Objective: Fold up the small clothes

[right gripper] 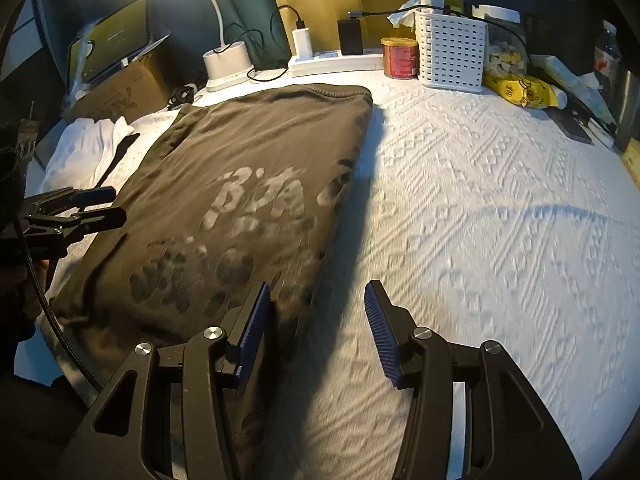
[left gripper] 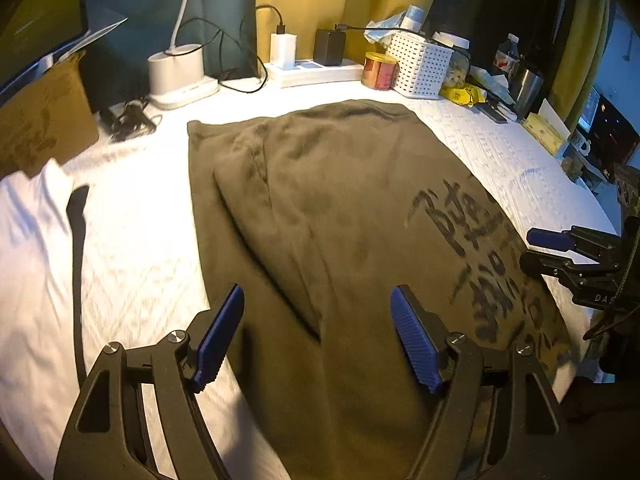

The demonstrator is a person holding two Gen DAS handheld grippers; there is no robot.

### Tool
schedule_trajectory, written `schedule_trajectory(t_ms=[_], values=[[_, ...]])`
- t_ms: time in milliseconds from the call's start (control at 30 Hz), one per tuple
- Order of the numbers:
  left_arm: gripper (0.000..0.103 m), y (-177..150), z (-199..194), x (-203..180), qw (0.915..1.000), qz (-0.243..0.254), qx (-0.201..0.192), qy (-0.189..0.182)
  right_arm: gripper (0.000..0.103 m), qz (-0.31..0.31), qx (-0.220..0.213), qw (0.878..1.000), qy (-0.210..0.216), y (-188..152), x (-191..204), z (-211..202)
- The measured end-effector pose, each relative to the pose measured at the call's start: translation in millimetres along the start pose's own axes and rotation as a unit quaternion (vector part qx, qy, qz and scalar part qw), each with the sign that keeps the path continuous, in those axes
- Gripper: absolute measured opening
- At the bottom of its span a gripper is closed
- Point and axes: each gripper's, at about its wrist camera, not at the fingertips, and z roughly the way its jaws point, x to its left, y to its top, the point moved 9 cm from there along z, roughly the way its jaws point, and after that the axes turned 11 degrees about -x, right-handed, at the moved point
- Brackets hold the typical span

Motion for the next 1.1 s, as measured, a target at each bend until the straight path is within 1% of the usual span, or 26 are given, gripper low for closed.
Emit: schedule_trajectory(t_ms=[100, 167, 300, 333, 367, 433, 500, 533, 567, 600, 633, 700, 867, 933, 1000, 1100], values=[[0.075, 9.4, 10.2, 6.0, 1.0, 0.005, -0.005, 0.0, 0.052, -0.001, 0.0, 1.0, 0.0, 7.4, -2.9, 8.3], [0.07, 16.4, 17.7, 12.0, 0.9999, 0.005, -0.009, 0.001, 0.052, 0.0, -0.001, 1.0, -0.002, 12.7, -5.4, 14.0], [0.065, 32.0, 35.2, 28.3, 0.9999, -0.006, -0.015, 0.006, 0.052, 0.004, -0.007, 1.0, -0.006, 25.3, -12.5, 23.9], [0.062, 35.3, 39.5, 32.0, 0.9998, -0.008, -0.016, 0.009, 0.052, 0.005, -0.008, 1.0, -0.007, 28.8, -14.6, 26.7], [0.056, 39.2, 44.3, 35.7, 0.9998, -0.007, -0.017, 0.011, 0.052, 0.006, -0.009, 1.0, -0.007, 32.0, -16.6, 29.3], [0.053, 45.7, 54.7, 42.5, 0.9997, -0.007, -0.018, 0.014, 0.052, 0.008, -0.01, 1.0, -0.009, 35.9, -19.4, 33.8], [0.041, 50.3, 61.8, 47.6, 0.9997, -0.009, -0.019, 0.014, 0.052, 0.01, -0.011, 1.0, -0.011, 40.4, -22.5, 39.5], [0.029, 52.2, 65.9, 49.9, 0.9997, -0.011, -0.017, 0.012, 0.052, 0.011, -0.011, 1.0, -0.011, 41.4, -23.0, 41.1], [0.019, 54.0, 69.4, 51.1, 0.9998, -0.012, -0.016, 0.007, 0.052, 0.012, -0.01, 1.0, -0.011, 43.1, -23.9, 43.5], [0.013, 55.9, 71.7, 51.8, 0.9998, -0.013, -0.018, 0.001, 0.052, 0.013, -0.01, 1.0, -0.011, 44.9, -24.5, 46.1], [0.002, 56.9, 72.9, 53.6, 0.9997, -0.013, -0.019, -0.001, 0.052, 0.012, -0.009, 1.0, -0.012, 46.9, -24.9, 48.6], [0.002, 59.0, 71.9, 59.8, 0.9995, -0.021, -0.022, -0.002, 0.052, 0.012, -0.01, 1.0, -0.011, 50.5, -25.0, 52.5], [0.002, 58.3, 62.9, 70.4, 0.999, -0.031, -0.027, 0.015, 0.052, 0.011, -0.01, 1.0, -0.01, 60.8, -26.1, 64.8], [0.002, 56.8, 60.6, 72.4, 0.9988, -0.034, -0.028, 0.022, 0.052, 0.009, -0.01, 1.0, -0.008, 65.4, -25.4, 70.3], [0.002, 55.1, 62.2, 73.3, 0.9987, -0.041, -0.022, 0.02, 0.052, 0.007, -0.009, 1.0, -0.005, 68.6, -25.1, 75.4], [0.006, 55.9, 61.9, 73.8, 0.9983, -0.05, -0.017, 0.023, 0.052, 0.005, -0.006, 1.0, -0.003, 72.3, -25.2, 83.4]])
